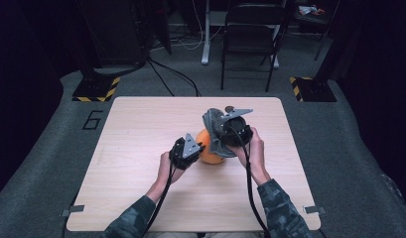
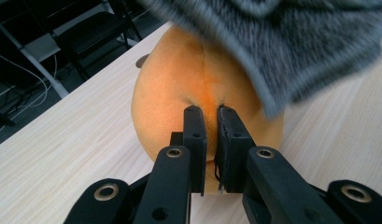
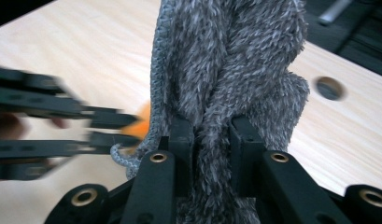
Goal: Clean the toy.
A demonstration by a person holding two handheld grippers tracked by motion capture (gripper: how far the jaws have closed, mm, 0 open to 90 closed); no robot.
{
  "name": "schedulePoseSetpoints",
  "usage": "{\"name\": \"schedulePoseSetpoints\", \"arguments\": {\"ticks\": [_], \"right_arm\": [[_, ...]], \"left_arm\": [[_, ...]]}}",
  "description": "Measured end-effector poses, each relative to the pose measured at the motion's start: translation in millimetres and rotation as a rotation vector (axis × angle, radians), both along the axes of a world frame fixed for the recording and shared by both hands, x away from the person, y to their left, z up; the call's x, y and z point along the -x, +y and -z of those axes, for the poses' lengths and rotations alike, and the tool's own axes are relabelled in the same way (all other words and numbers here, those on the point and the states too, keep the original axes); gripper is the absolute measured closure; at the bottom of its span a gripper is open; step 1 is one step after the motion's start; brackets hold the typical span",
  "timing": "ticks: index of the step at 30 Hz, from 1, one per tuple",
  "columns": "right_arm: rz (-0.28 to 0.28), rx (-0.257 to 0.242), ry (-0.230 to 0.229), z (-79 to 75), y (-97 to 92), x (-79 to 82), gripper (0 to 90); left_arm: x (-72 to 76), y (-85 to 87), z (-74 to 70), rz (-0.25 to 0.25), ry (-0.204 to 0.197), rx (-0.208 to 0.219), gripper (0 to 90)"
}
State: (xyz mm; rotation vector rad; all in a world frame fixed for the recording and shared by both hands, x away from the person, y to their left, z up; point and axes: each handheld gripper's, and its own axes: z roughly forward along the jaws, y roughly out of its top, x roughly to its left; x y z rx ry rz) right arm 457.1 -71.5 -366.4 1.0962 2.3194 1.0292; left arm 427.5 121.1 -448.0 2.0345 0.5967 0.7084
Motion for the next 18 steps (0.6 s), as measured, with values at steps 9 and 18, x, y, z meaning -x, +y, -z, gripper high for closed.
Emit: {"name": "schedulePoseSetpoints", "arguments": {"ticks": [9, 18], "right_arm": [[-0.051, 0.057, 0.036, 21.3, 20.4, -1.2, 74.2], [0.060, 0.118, -0.021, 20.3, 2.5, -10.2, 74.3]], "left_arm": [[2.2, -3.7, 1.3, 0.025, -0.001, -0.019, 83.6], [2.4, -3.6, 1.3, 0.025, -0.002, -0.017, 83.7]]}}
